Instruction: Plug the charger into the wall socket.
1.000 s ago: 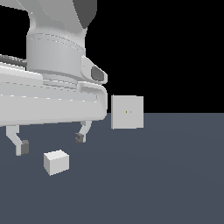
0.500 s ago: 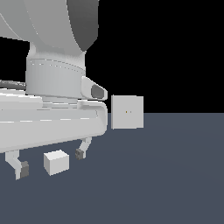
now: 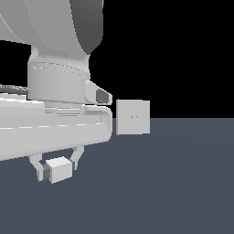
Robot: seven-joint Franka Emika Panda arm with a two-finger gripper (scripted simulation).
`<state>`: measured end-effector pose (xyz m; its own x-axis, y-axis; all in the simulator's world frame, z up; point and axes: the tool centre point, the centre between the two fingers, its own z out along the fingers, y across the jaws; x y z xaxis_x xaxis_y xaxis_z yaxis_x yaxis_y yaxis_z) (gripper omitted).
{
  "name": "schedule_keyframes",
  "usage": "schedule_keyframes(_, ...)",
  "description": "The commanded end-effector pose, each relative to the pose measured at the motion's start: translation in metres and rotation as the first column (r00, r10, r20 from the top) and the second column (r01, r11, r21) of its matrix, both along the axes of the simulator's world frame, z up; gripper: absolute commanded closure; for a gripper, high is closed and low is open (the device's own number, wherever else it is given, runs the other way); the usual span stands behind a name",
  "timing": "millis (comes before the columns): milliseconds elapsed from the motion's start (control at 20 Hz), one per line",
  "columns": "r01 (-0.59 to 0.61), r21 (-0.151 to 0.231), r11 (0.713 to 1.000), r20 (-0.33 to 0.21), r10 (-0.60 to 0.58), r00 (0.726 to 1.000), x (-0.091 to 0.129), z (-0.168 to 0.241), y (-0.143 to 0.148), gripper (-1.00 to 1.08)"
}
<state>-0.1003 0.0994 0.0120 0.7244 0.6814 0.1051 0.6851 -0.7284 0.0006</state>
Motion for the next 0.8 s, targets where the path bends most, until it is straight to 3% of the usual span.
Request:
schedule_keyframes(0, -0.001, 0.0, 1.0, 0.001, 0.001, 1.0, 0.0, 0.0, 0.001, 1.08)
schedule_keyframes(400, 0.073, 0.002, 0.997, 0.0, -0.073, 0.997, 0.016, 0.013, -0.021, 1.08)
schedule_keyframes(750, 0.267, 0.005, 0.964, 0.0, -0.267, 0.964, 0.049, 0.048, -0.082, 1.08)
